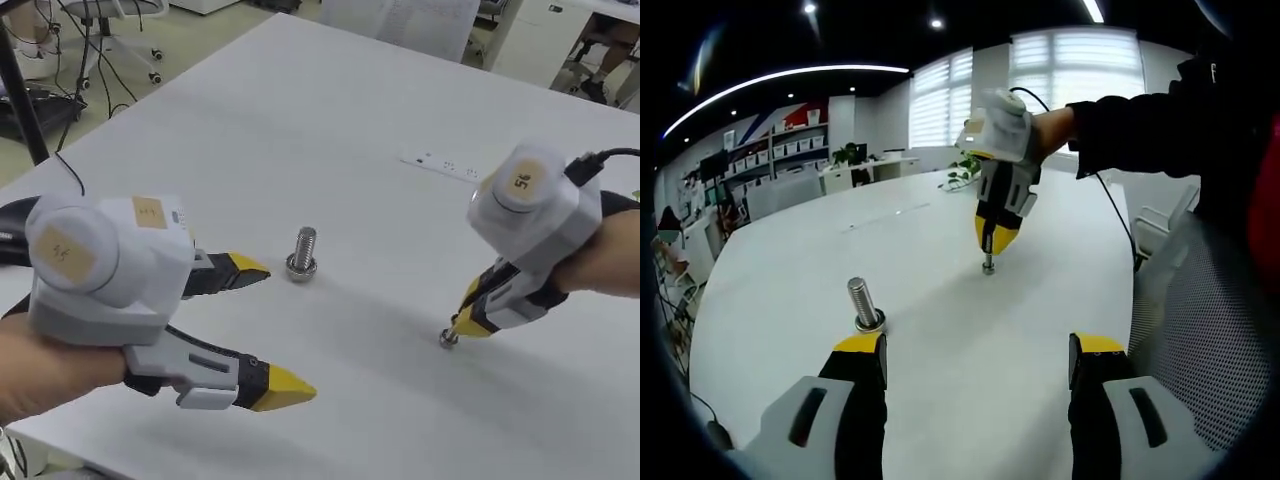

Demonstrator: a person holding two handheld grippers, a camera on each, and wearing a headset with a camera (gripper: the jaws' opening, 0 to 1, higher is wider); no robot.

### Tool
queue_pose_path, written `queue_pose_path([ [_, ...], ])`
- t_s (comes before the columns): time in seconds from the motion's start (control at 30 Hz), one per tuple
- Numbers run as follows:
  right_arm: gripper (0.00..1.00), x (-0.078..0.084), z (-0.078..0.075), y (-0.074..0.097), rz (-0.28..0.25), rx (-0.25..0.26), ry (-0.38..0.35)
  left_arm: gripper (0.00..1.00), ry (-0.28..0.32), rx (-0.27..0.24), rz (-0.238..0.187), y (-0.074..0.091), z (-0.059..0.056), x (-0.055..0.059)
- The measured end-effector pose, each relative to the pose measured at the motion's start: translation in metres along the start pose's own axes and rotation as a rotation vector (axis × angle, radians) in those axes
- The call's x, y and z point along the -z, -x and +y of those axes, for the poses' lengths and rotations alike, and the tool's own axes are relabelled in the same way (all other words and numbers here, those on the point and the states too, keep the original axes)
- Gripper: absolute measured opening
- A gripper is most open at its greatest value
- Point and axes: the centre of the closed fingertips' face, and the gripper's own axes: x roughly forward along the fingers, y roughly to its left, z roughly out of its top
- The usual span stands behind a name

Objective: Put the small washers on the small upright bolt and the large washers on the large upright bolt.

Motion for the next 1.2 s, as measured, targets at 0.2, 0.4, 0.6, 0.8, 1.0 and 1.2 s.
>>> queue_pose_path([
  [0.2, 0.13, 0.001, 0.0, -0.008, 0.0, 0.004, 0.006, 0.74, 0.001, 0.0, 0.004, 0.0, 0.0, 0.001],
  [0.4, 0.13, 0.003, 0.001, -0.014, 0.0, 0.007, 0.003, 0.74, 0.001, 0.0, 0.009, 0.0, 0.0, 0.002],
  [0.6, 0.14, 0.004, 0.0, -0.015, -0.007, 0.012, 0.008, 0.73, 0.001, 0.0, 0.01, 0.0, 0.0, 0.002],
  [0.8, 0.15, 0.003, -0.001, -0.016, -0.014, 0.014, 0.018, 0.73, 0.0, 0.003, 0.01, -0.001, 0.0, 0.002],
  [1.0, 0.18, 0.004, -0.003, -0.018, -0.02, 0.018, 0.027, 0.73, -0.001, 0.004, 0.011, -0.002, 0.0, 0.002],
  [1.2, 0.25, 0.004, -0.005, -0.015, -0.033, 0.026, 0.02, 0.73, -0.003, 0.008, 0.013, -0.003, 0.0, 0.001],
])
